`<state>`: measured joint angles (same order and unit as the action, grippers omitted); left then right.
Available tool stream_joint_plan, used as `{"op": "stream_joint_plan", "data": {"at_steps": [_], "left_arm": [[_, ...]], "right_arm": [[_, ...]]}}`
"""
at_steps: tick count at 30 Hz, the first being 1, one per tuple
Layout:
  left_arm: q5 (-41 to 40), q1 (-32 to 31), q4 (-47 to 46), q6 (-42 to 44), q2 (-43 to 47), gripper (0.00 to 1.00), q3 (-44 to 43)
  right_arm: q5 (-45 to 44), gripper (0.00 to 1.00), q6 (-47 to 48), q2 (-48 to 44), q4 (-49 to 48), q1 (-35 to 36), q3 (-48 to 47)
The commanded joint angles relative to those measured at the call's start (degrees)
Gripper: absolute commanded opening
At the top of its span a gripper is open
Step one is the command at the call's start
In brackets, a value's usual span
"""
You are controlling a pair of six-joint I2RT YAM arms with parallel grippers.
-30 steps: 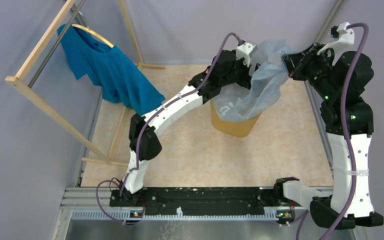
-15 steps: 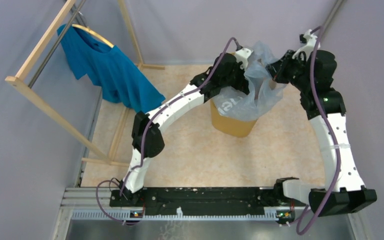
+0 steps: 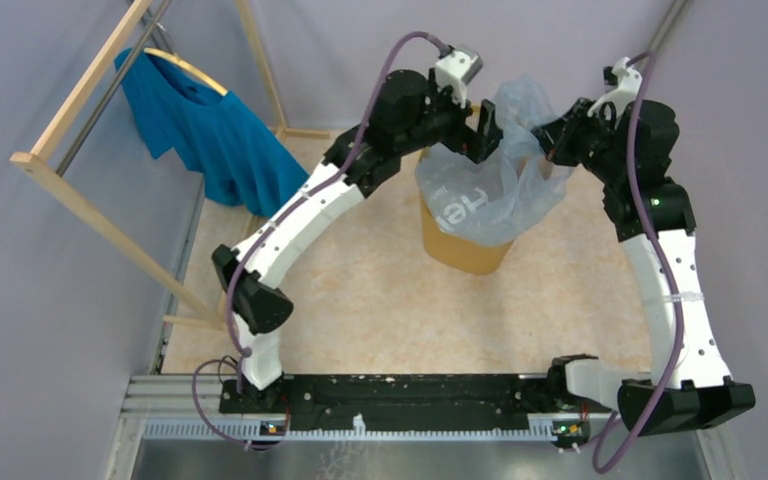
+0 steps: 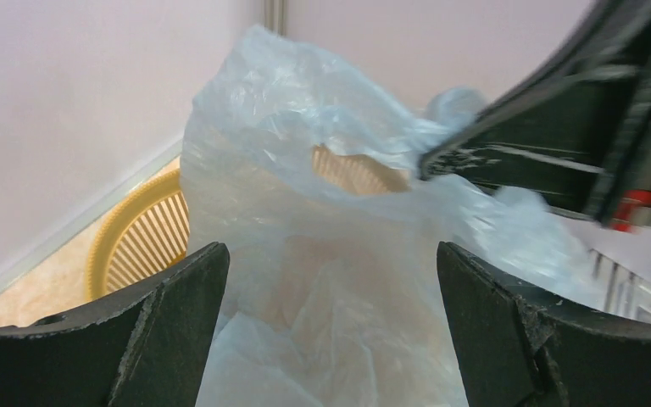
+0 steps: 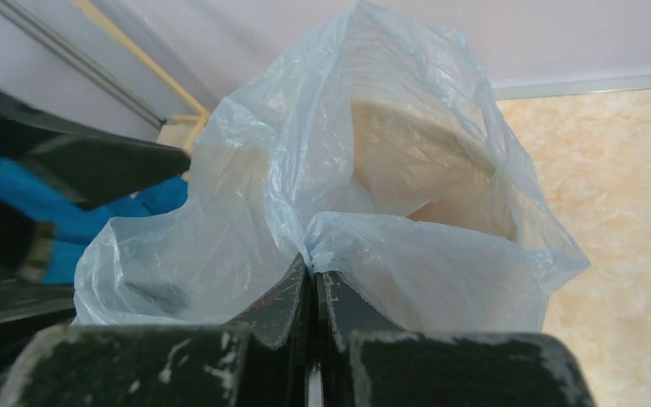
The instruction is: Put the trash bags into the trash bin
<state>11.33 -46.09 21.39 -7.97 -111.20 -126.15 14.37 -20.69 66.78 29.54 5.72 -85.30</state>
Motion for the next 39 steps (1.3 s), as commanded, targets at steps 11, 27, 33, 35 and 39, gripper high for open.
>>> {"op": "stream_joint_plan", "data": {"at_steps": [11,27,33,35,39], "left_arm": [[16.92,-0.55,-4.54,-0.56,36.58,0.99,38.52],[5.66,-0.52,-18.00,-27.58,41.51,0.99,58.36],[6.97,-0.58,-24.55,-30.49,37.84,0.95,58.37],[7.14,-0.54,-25.37,-30.26,36.61,0.87,57.33],[7.24,-0.52,-25.35,-28.60,34.19,0.54,53.62]], "right_arm": [[4.65,0.00,-0.97,-2.01,-2.14,-0.44,-3.55],[5.76,0.00,-2.22,-3.17,-2.23,-0.44,-2.31],[5.85,0.00,-2.03,-3.70,-1.81,-0.44,-2.30],[5.93,0.00,-2.14,-3.85,-2.08,-0.44,-2.03],[6.60,0.00,-2.30,-3.94,-2.72,-0.49,-1.59]]}}
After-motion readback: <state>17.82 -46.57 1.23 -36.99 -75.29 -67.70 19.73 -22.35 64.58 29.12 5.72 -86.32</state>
